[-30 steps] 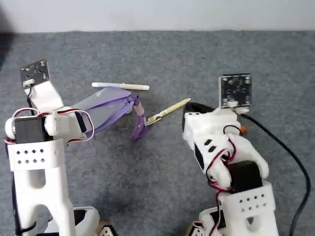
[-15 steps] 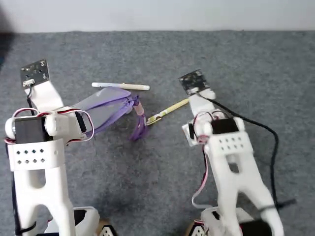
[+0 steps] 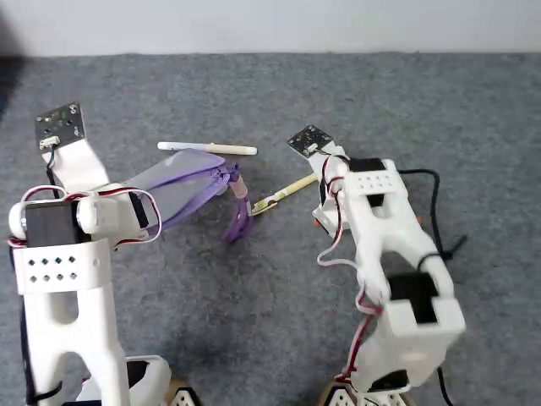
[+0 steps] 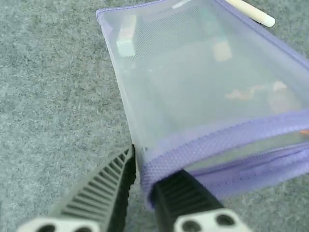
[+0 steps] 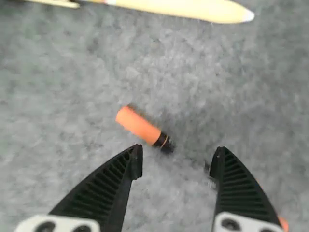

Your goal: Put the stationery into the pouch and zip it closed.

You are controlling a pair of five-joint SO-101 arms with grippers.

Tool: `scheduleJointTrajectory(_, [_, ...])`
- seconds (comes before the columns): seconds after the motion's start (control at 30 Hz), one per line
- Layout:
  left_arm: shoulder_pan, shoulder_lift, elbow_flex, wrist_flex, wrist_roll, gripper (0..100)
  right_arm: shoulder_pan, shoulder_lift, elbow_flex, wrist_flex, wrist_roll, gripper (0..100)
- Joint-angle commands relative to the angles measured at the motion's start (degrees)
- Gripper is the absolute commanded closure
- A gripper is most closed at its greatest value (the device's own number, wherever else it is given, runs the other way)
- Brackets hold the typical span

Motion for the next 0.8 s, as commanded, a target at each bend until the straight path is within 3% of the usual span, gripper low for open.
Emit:
scheduleJointTrajectory(0.0, [0.44,-0.18,-2.59,0.70,0.35,99,0.84,4.97,-6.59,0.13,2.29,75.7])
scheduleJointTrajectory(0.27, [0.26,-0.18,-2.59,0.70,0.35,99,-0.04,10.07,-8.53,0.13,2.11,76.6])
scheduleJointTrajectory(0.47, [0.18,-0.18,-2.59,0.70,0.35,99,-0.04,10.07,-8.53,0.22,2.11,99.8])
scheduleJointTrajectory(0.53, [0.18,-0.18,-2.59,0.70,0.35,99,0.31,9.98,-8.44,0.22,2.11,96.5])
scheduleJointTrajectory(0.63, [0.44,-0.18,-2.59,0.70,0.35,99,0.40,7.96,-8.18,0.31,1.93,99.4])
scheduleJointTrajectory(0.77, [0.53,-0.18,-2.59,0.79,0.44,99,-0.13,0.84,-7.82,5.67,-2.81,99.1])
